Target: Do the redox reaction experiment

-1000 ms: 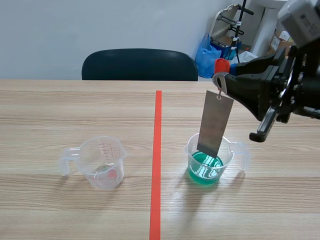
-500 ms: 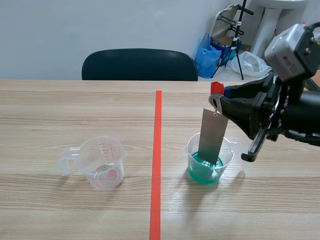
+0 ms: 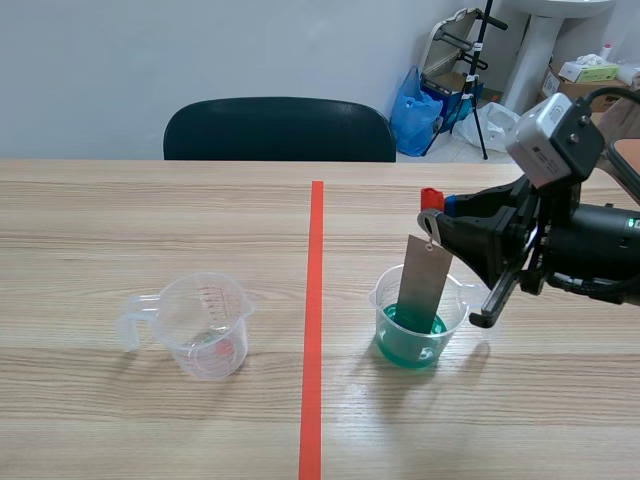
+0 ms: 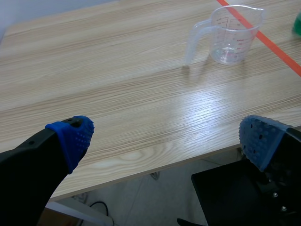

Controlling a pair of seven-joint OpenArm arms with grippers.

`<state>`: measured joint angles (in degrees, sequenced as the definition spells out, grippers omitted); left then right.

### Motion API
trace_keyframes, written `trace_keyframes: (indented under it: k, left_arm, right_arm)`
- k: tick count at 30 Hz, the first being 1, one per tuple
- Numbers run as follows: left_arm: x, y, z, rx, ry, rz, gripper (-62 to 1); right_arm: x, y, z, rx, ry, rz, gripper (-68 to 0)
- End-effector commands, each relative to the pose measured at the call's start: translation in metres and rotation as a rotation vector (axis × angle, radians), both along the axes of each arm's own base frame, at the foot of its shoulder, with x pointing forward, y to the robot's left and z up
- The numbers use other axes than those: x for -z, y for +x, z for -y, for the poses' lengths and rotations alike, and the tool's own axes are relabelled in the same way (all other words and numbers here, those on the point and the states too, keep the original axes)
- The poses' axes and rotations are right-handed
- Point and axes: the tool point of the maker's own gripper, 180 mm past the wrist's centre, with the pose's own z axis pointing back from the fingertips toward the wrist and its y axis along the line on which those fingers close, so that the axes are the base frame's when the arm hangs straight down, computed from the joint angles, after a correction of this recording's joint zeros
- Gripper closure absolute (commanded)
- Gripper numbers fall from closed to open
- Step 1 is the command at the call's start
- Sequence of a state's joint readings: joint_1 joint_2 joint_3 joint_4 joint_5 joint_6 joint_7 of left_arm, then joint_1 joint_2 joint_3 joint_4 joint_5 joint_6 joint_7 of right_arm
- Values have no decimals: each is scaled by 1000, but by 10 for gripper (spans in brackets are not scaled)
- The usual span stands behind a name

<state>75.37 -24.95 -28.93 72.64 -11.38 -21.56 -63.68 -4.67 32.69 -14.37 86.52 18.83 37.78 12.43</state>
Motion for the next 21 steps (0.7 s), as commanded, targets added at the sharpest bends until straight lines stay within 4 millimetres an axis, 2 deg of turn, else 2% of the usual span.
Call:
trace_keyframes:
  k: [1,21]
  left_arm:
    - [-5,3,1,5,-4,25,-623]
    - [-5,3,1,5,-4,25,-623]
  right_arm:
    - [-16,4,-3,-9,24,47,-6]
    - [-12,3,-3,-15,-12,51,-6]
